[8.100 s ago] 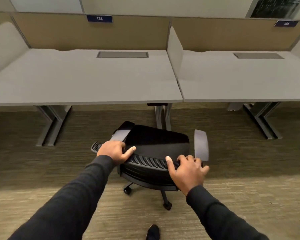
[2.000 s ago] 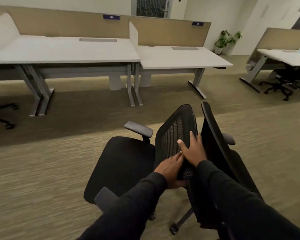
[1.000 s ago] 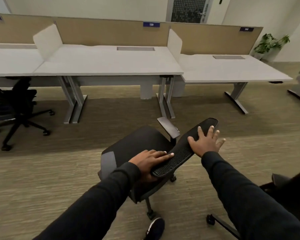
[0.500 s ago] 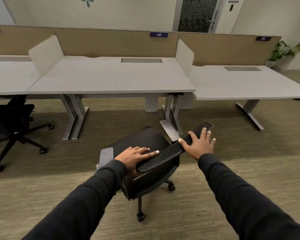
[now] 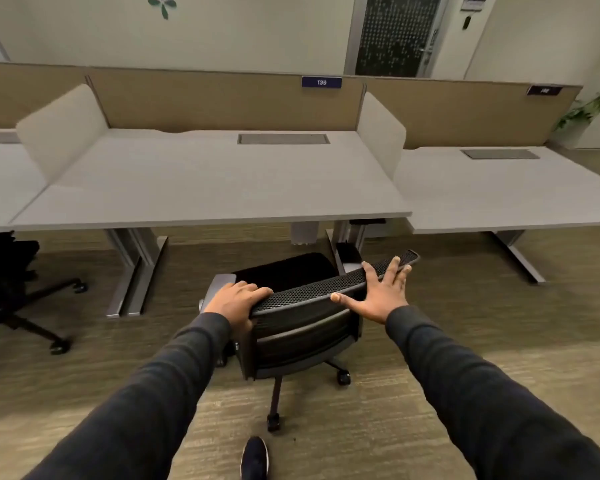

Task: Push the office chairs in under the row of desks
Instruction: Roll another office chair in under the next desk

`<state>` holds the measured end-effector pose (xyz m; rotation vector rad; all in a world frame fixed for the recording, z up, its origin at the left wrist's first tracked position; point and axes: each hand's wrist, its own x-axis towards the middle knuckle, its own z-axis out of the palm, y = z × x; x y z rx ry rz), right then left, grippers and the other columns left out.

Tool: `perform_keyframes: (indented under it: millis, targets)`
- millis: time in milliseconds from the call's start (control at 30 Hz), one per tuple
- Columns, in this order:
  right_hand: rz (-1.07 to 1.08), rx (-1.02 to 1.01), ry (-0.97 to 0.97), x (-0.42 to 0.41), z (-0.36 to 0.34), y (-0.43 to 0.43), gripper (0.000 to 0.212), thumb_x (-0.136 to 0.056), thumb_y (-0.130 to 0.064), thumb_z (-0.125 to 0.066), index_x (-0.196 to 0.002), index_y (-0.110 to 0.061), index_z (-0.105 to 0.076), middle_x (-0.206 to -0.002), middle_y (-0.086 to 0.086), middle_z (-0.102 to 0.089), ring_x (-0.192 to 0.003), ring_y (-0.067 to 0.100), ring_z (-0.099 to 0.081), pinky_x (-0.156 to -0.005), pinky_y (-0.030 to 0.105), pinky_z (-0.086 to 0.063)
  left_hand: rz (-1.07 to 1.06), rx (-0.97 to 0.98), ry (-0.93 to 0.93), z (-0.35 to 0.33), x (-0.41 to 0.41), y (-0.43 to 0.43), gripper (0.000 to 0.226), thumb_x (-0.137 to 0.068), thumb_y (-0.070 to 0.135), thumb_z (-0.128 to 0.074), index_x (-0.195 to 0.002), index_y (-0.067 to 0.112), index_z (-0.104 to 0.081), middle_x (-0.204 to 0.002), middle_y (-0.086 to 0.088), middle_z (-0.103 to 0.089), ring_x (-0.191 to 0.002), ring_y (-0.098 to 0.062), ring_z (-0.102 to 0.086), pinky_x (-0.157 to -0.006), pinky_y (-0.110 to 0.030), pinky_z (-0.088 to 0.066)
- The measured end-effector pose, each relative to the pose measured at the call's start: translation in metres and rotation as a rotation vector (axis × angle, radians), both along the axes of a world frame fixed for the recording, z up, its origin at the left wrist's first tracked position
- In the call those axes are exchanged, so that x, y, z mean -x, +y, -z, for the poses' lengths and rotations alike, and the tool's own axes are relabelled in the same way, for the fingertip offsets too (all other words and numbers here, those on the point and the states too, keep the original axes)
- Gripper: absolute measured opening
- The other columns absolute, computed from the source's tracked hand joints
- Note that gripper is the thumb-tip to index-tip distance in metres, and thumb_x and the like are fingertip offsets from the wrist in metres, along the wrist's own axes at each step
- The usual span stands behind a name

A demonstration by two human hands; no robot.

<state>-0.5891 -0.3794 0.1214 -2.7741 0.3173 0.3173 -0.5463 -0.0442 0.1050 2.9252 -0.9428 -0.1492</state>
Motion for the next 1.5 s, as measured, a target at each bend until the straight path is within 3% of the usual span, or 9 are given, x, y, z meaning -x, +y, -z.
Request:
perform_keyframes:
  millis: [200,467,600,833,1167,1300,1400,1500]
  targets:
    - [0.067,0.022,0.054,-0.099,-0.004,0.018,0.145,-0.040,-0.113,-0.023,-0.159,-0.036,0.004,-0.154,0.027,0.038,-0.136,0.055,0.038,-0.115,0.064,0.013,0.020,-0.023,-0.006,-0.001,-0.115,0.009,0.063,-0.076,0.023,-0.065,-0.136,0.028,-0.050,-0.119,0.001,-0.060,-0.113,-0.024,-0.056,-0.094,-0.038,-0.042]
    - [0.111,0.084,0.090,-0.204,-0.015,0.059,0.133,-0.050,-0.106,-0.018,-0.160,-0.034,0.004,-0.154,0.031,0.035,-0.136,0.060,0.033,-0.116,0.065,0.010,-0.040,0.015,0.028,-0.003,-0.241,0.034,0.059,-0.080,0.020,-0.066,-0.136,0.028,-0.051,-0.123,-0.001,-0.061,-0.113,-0.026,-0.055,-0.096,-0.036,-0.042]
    - [0.128,0.091,0.103,-0.244,-0.015,0.077,0.120,-0.065,-0.101,-0.025,-0.160,-0.033,0.004,-0.153,0.032,0.036,-0.136,0.060,0.033,-0.116,0.066,0.006,-0.129,0.049,0.019,-0.002,-0.285,0.042,0.054,-0.084,0.021,-0.066,-0.136,0.031,-0.052,-0.125,0.002,-0.063,-0.113,-0.024,-0.057,-0.098,-0.037,-0.043]
    - [0.123,0.133,0.149,-0.294,-0.006,0.095,0.112,-0.072,-0.097,-0.021,-0.159,-0.034,0.011,-0.151,0.033,0.038,-0.132,0.064,0.036,-0.114,0.070,0.009,-0.234,-0.018,-0.014,0.000,-0.329,0.050,0.039,-0.085,0.011,-0.056,-0.120,0.027,-0.051,-0.112,-0.001,-0.062,-0.105,-0.025,-0.056,-0.091,-0.041,-0.040]
    - [0.055,0.113,0.092,-0.278,-0.006,0.082,0.103,-0.080,-0.090,-0.028,-0.159,-0.036,0.010,-0.159,0.022,0.032,-0.140,0.055,0.032,-0.118,0.064,0.008,-0.341,0.029,-0.025,0.003,-0.321,0.040,0.039,-0.086,0.012,-0.058,-0.123,0.020,-0.050,-0.115,-0.007,-0.058,-0.107,-0.029,-0.053,-0.091,-0.042,-0.041]
    - [-0.018,0.066,-0.041,-0.246,0.001,0.085,0.096,-0.088,-0.080,-0.036,-0.160,-0.032,0.005,-0.163,0.018,0.026,-0.149,0.042,0.024,-0.121,0.058,0.006,-0.391,0.068,-0.055,0.006,-0.297,0.030,0.063,-0.081,0.019,-0.064,-0.139,0.016,-0.038,-0.134,-0.014,-0.046,-0.120,-0.033,-0.045,-0.102,-0.045,-0.039]
    - [-0.027,0.047,-0.117,-0.208,0.009,0.088,0.091,-0.092,-0.076,-0.036,-0.160,-0.030,0.003,-0.166,0.017,0.017,-0.151,0.038,0.019,-0.121,0.055,0.004,-0.417,0.029,-0.094,0.015,-0.265,0.017,0.090,-0.086,0.032,-0.063,-0.156,0.019,-0.009,-0.160,-0.021,-0.014,-0.146,-0.042,-0.015,-0.120,-0.054,-0.015]
    - [-0.015,0.050,-0.155,-0.161,0.015,0.083,0.089,-0.093,-0.073,-0.036,-0.161,-0.029,0.001,-0.167,0.017,0.012,-0.152,0.037,0.015,-0.123,0.054,0.002,-0.428,0.044,-0.135,0.023,-0.226,-0.001,0.100,-0.087,0.043,-0.061,-0.158,0.020,0.005,-0.164,-0.022,0.007,-0.150,-0.043,0.006,-0.118,-0.055,0.005]
